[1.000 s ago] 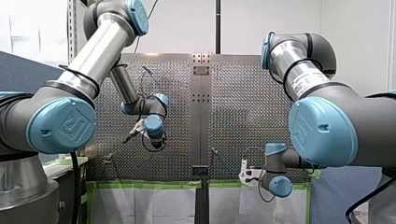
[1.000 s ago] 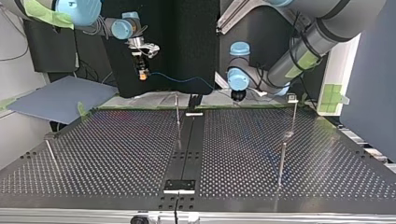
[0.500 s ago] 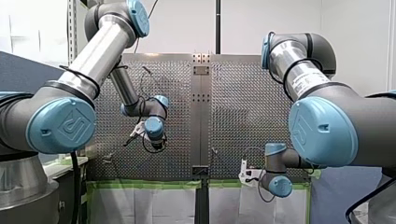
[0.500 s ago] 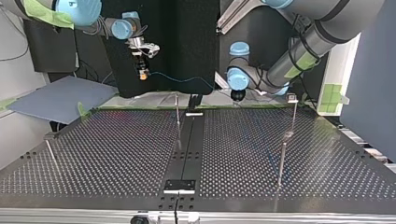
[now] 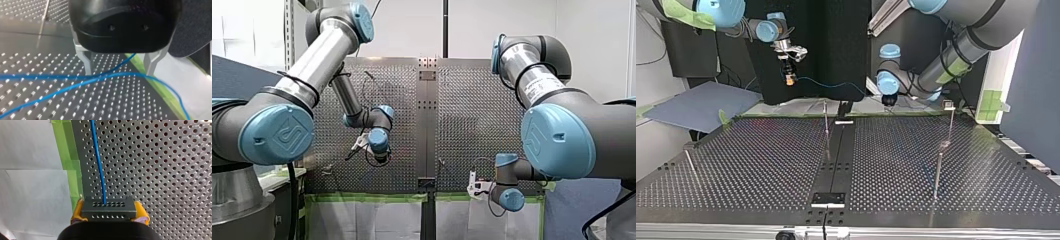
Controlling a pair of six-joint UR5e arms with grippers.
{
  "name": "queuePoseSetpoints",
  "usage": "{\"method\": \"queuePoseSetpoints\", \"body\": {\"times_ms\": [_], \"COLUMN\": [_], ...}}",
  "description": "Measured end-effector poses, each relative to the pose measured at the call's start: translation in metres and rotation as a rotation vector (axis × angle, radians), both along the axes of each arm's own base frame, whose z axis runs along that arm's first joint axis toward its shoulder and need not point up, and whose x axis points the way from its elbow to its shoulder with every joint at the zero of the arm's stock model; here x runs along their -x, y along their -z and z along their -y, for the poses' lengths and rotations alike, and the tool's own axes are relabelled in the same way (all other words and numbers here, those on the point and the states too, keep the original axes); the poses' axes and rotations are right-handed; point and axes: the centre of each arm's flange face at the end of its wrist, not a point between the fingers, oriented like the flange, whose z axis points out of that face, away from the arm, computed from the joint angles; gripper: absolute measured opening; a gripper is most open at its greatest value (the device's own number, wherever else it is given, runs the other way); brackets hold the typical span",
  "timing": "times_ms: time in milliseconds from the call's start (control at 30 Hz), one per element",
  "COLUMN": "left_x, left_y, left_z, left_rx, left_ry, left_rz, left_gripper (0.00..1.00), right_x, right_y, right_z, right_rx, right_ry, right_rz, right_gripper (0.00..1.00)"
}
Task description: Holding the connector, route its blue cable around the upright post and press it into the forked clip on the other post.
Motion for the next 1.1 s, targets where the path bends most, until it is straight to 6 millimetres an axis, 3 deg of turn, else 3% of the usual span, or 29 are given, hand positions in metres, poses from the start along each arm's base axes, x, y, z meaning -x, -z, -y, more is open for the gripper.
{"method": "queuePoseSetpoints", "body": {"times_ms": [200, 467, 900, 1100], "left_x": [0.005, 0.01, 0.014, 0.009], "left_y": [0.023, 0.034, 0.072, 0.077], "left_z": [0.01, 0.02, 0.045, 0.052], "left_rx": [0.003, 0.003, -0.016, -0.012], "left_ry": [0.02, 0.04, 0.068, 0.061], "left_rz": [-0.015, -0.021, -0.047, -0.041], "left_gripper": [0.99, 0.99, 0.99, 0.99], "right_x": [0.0, 0.0, -0.001, -0.002], "right_y": [0.0, 0.0, 0.0, 0.0], "right_z": [0.0, 0.0, -0.001, -0.001], "right_rx": [0.0, 0.001, -0.001, 0.0], "right_ry": [0.0, 0.0, -0.003, -0.005], "right_rz": [0.0, 0.0, 0.0, 0.0], "right_gripper": [0.0, 0.0, 0.0, 0.0]}}
